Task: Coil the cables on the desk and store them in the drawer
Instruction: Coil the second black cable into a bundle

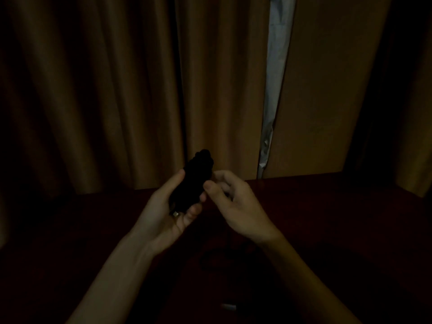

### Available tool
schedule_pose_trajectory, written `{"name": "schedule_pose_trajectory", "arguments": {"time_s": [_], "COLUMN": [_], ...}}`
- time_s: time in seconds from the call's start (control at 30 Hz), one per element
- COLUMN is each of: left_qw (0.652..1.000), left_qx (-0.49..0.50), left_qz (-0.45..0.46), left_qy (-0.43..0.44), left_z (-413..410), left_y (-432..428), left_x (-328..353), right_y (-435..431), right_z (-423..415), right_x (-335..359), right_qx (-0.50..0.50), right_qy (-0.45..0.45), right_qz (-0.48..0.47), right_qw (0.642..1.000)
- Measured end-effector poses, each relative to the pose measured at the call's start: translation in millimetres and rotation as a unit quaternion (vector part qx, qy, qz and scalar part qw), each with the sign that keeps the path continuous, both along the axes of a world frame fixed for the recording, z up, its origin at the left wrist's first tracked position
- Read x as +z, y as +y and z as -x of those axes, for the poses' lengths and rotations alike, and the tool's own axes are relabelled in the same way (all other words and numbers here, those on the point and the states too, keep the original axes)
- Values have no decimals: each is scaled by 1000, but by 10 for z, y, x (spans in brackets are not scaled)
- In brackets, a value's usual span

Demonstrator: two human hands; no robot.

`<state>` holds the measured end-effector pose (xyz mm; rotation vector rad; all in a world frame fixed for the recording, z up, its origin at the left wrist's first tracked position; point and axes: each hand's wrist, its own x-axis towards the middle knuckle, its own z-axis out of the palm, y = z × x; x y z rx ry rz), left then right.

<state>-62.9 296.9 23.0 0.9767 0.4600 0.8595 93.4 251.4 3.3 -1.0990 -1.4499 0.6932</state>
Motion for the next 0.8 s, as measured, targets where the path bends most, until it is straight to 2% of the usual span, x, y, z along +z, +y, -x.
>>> {"name": "schedule_pose_trajectory", "arguments": {"time_s": [0.2,0.3,0.4,0.47,0.53,0.57,0.67,0.7,0.77,0.8], "left_qw": [998,997,982,944,877,851,805,776,713,692], "left_qx": [-61,-73,-38,83,226,245,155,140,157,173], "left_qz": [-2,5,-86,-197,-314,-366,-475,-511,-570,-583], "left_qy": [11,23,165,253,284,285,321,342,376,387], "left_z": [-28,-33,-33,-66,-49,-25,-12,-27,-63,-78], "left_y": [-57,-104,-93,-47,9,17,-13,-19,12,36], "left_x": [-38,-9,-17,-77,-155,-166,-208,-242,-339,-387], "right_y": [-15,-11,-45,-66,-59,-45,-14,-7,7,18], "right_z": [-95,-125,-143,-122,-99,-96,-102,-101,-87,-87], "right_x": [2,3,38,55,62,59,45,37,10,-3], "right_qx": [37,77,84,73,41,23,-34,-51,-57,-53], "right_qy": [18,68,135,169,188,194,184,160,122,117], "right_qz": [26,56,60,60,67,72,90,97,114,121], "right_qw": [999,993,986,981,979,978,978,981,984,984]}}
